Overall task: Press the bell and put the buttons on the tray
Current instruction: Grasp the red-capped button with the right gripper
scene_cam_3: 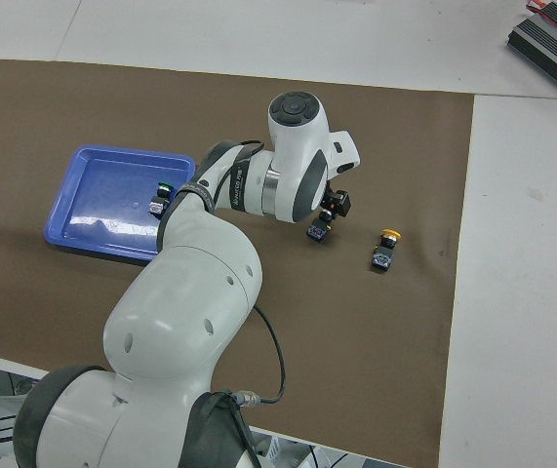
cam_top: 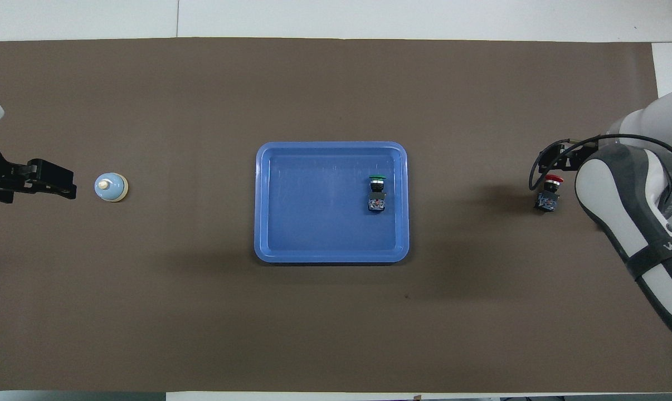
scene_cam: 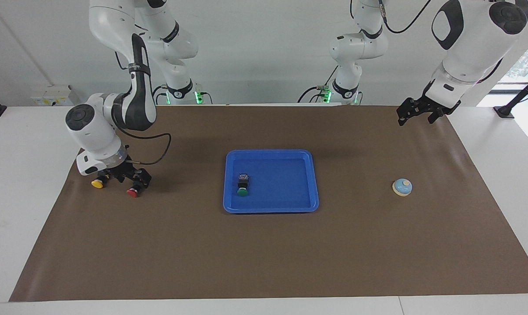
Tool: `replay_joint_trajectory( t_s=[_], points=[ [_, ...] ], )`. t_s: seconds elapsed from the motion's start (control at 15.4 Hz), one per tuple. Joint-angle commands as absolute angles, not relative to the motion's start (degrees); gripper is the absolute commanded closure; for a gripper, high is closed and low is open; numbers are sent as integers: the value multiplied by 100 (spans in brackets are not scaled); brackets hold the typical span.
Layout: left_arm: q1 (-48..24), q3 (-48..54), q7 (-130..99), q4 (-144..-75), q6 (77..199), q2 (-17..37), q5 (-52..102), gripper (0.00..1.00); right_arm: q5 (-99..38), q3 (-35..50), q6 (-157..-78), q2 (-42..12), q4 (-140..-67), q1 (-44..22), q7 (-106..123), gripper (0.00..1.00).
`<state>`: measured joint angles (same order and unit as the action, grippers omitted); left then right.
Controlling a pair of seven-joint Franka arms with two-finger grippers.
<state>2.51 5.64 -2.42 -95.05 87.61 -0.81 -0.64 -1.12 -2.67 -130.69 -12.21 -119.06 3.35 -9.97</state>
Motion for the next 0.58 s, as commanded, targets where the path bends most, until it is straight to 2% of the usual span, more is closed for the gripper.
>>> replay_joint_trajectory(
  t_s=[0.0,0.26,0.32,0.45,0.52],
  points=[
    [255,536,-290,-9527,8684,-167,0,0,-79,-202,-13507,-1168,-12260,387,-1134,0],
    [255,536,-290,-9527,8684,-167,0,0,-79,-202,-14070,-1221,-12647,404,-1116,1],
    [255,536,-290,-9527,8684,-167,0,0,-79,-202,-14210,-1230,-12726,413,-1108,16],
    [255,536,-290,-9527,8684,-167,0,0,-70,-202,-14195,-1230,-12735,413,-1073,71],
    [255,536,-290,-9527,8684,-167,0,0,-70,-202,-14177,-1230,-12727,413,-1020,85]
  ],
)
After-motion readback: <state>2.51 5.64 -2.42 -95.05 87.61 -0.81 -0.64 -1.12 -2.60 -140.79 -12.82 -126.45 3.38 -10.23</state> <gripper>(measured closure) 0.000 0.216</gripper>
